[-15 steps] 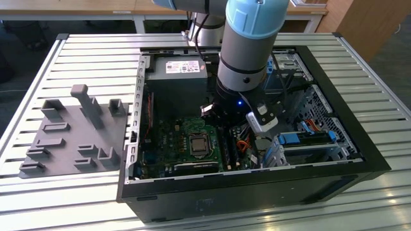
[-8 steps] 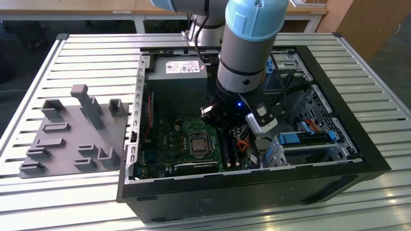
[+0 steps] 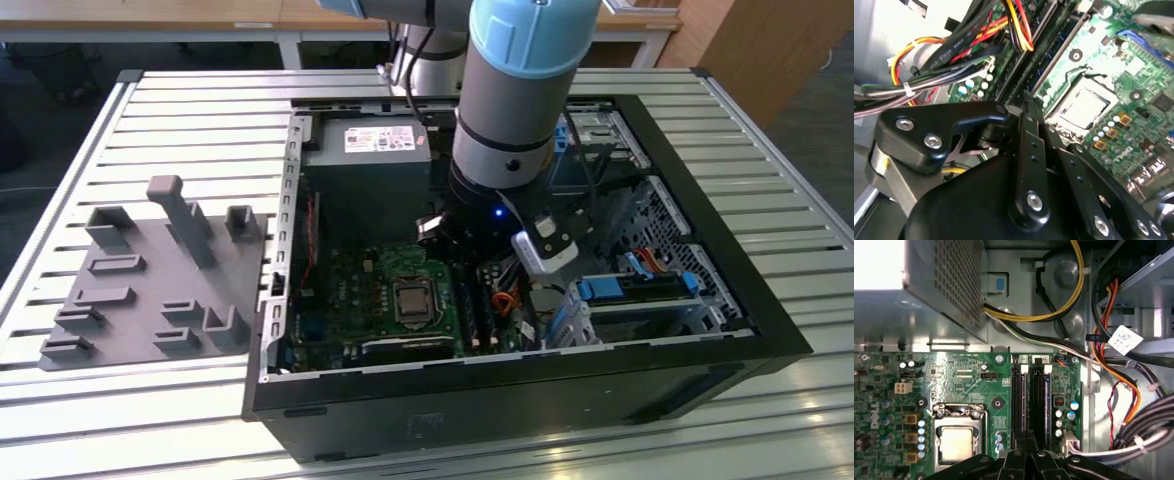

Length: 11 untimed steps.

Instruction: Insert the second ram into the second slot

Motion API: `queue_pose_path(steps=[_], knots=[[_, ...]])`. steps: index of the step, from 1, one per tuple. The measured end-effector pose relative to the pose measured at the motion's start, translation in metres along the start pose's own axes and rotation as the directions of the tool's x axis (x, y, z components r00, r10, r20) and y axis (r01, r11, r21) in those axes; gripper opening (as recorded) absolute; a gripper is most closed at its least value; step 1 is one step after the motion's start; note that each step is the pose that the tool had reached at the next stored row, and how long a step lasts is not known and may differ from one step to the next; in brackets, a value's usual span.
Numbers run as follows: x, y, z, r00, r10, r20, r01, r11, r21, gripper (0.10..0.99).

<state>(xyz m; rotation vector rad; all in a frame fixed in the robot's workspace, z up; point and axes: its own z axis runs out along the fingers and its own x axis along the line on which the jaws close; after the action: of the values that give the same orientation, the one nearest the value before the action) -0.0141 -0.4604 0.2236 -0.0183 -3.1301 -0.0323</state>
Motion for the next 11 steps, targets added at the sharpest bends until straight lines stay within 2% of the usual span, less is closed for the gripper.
queue_pose_path(steps=[11], knots=[[0.0002, 0.0003, -0.0157, 1.0, 0.0, 0.0, 0.0, 1.0, 0.0, 0.106]])
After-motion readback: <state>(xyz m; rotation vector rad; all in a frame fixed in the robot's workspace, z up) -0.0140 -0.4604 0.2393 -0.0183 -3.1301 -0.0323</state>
